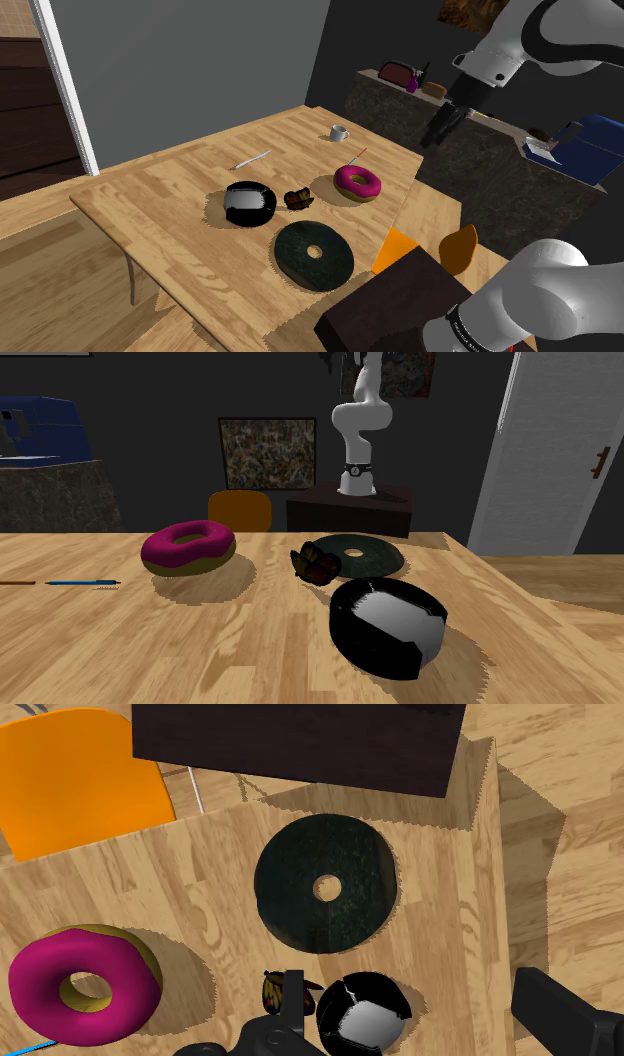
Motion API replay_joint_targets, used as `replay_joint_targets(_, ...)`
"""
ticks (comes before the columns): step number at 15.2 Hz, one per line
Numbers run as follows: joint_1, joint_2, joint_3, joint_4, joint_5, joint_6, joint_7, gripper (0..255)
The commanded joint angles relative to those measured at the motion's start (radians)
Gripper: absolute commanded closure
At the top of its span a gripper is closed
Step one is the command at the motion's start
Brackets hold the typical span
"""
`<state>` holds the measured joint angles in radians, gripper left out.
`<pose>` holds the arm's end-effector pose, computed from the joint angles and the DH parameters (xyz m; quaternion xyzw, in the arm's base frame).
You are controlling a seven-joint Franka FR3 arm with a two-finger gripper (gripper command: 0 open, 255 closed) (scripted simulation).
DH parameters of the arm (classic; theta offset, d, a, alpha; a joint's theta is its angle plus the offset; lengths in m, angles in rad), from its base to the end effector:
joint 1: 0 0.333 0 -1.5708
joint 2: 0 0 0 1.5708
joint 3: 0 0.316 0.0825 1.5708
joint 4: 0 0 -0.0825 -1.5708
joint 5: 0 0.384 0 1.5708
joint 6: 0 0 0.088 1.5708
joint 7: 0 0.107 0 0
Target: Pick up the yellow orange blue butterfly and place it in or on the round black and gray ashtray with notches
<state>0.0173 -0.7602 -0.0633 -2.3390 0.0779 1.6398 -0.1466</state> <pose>0.3211 -0.0129 0.5969 -0.9961 -0.0567 -0.0351 0.0578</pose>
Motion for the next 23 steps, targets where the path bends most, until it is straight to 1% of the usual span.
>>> replay_joint_targets(1,0.0,0.0,0.0,0.0,0.0,0.0,0.0,0)
replay_joint_targets(5,0.013,0.015,-0.085,-0.106,-0.014,0.136,-0.154,0)
replay_joint_targets(8,0.027,0.052,-0.154,-0.165,-0.019,0.241,-0.274,0)
replay_joint_targets(12,0.056,0.14,-0.251,-0.213,-0.009,0.382,-0.443,0)
replay_joint_targets(15,0.093,0.231,-0.329,-0.225,0.021,0.484,-0.583,0)
replay_joint_targets(17,0.126,0.303,-0.384,-0.222,0.056,0.546,-0.684,0)
replay_joint_targets(19,0.167,0.383,-0.441,-0.208,0.107,0.602,-0.796,0)
replay_joint_targets(21,0.213,0.473,-0.498,-0.185,0.18,0.647,-0.92,0)
replay_joint_targets(23,0.263,0.571,-0.552,-0.151,0.276,0.677,-1.057,0)
